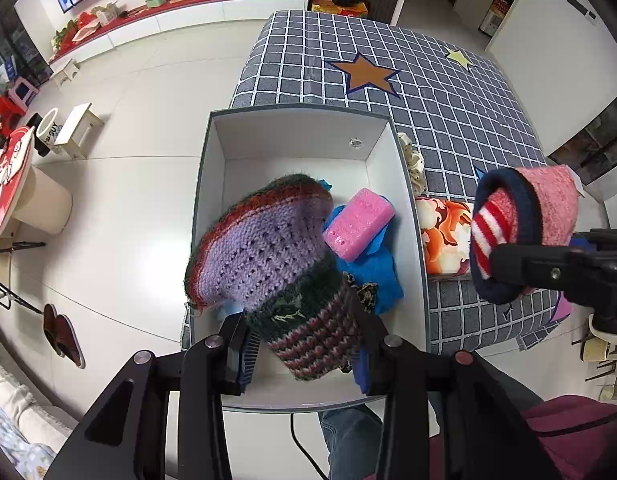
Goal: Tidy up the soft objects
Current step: 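Carry the purple hat and pink glove with both tools over the box, then open both tools to drop the hat and glove into the box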
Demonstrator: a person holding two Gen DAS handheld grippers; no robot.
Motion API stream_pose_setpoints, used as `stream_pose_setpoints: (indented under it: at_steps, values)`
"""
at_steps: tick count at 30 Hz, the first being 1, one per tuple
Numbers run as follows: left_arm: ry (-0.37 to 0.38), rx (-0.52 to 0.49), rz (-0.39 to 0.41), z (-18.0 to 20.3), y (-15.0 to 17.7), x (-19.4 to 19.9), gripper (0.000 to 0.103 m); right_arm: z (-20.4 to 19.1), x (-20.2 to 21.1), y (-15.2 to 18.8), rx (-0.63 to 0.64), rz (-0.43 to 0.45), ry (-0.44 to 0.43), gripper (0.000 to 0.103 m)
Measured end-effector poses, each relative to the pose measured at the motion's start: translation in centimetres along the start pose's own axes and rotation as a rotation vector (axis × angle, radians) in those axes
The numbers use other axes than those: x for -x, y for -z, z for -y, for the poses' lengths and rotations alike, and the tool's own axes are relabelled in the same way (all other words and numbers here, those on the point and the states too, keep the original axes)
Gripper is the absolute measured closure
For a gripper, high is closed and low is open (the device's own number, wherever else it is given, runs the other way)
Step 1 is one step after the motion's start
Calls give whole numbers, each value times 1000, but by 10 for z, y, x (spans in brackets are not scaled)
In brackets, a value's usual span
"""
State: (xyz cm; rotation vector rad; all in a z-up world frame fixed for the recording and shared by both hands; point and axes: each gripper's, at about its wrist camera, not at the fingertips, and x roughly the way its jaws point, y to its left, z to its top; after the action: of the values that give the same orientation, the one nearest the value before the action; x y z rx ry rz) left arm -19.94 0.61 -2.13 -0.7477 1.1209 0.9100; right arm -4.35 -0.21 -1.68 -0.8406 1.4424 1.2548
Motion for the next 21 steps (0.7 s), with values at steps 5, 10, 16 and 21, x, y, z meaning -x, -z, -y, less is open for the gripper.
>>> stream_pose_setpoints:
  at_steps: [5, 10, 16, 21]
  values:
    - [-2, -13, -5, 2, -3, -2, 62, -3, -2, -4, 10, 4, 0, 68]
    - [-16, -30, -6, 4, -10, -8, 62, -4, -3, -11, 17, 16, 10, 68]
    - [-12, 3, -25, -1, -21, -19, 62, -11, -13, -30, 40, 12, 27, 68]
    - [-23, 30, -32, -7, -27, -26, 59, -21, -23, -44, 75, 4, 51, 68]
